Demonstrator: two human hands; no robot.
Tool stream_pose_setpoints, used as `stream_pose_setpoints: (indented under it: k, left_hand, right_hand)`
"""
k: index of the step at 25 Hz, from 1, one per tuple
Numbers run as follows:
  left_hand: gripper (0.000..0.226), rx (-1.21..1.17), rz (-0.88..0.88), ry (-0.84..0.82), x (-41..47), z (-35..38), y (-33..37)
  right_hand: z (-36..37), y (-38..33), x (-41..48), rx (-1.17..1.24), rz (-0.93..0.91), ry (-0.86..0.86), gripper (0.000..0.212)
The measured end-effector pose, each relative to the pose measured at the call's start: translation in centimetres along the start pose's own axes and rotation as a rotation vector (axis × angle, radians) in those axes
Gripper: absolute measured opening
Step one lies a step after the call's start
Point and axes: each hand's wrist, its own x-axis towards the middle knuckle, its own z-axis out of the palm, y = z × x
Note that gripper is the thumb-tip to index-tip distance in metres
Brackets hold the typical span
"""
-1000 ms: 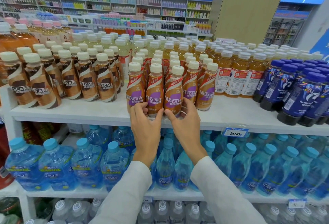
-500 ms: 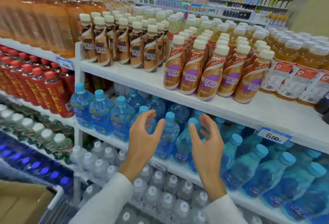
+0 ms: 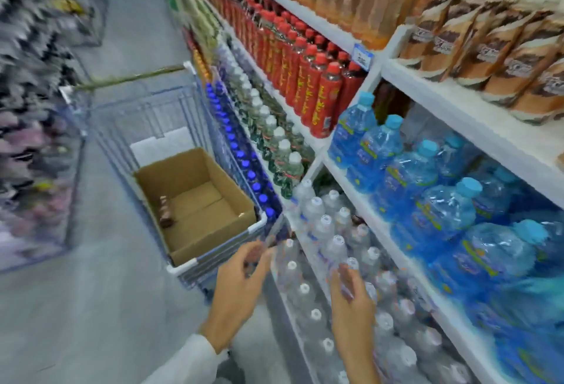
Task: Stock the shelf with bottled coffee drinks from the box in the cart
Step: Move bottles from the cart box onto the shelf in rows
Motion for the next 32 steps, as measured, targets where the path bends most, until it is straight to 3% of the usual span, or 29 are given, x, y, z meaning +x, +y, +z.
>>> stream_pose_setpoints:
  k: [5,11,15,22,25,32]
  left_hand:
    - [0.015,-0.003,-0.2,0.224,1.7,-7.1,-4.8]
    - [0.008,0.033,-0.344,0.279,6.6,-13.2,-8.8]
    - [0.018,0.068,-0.385,0.196,11.0,-15.5,-10.4]
    - [0.032,0.043,-0.516,0.093,19.9,-15.6,-13.9]
    - [0.044,0.108,-0.582,-0.005,24.3,-14.3,-15.7]
    - [0.038,0.284,-0.71,-0.264,34.9,-10.4,-23.6]
  right_hand:
    - [8.5,0.8,1.5,-0.112,0.125,-0.211,0.028]
    - [17.3,0.2,4.4,-0.304,0.151,-0.377,0.037]
    - [21.9,-1.7,6.2,-0.329,0.202,-0.383,0.041]
    - [28.3,-3.5,11.7,-0.303,0.267,-0.412,0.02]
    - [30.2,-2.8,14.4,-0.298,0.291,-0.422,0.026]
    - [34.7,-0.8,22.4,-0.283,0.386,-0.405,0.021]
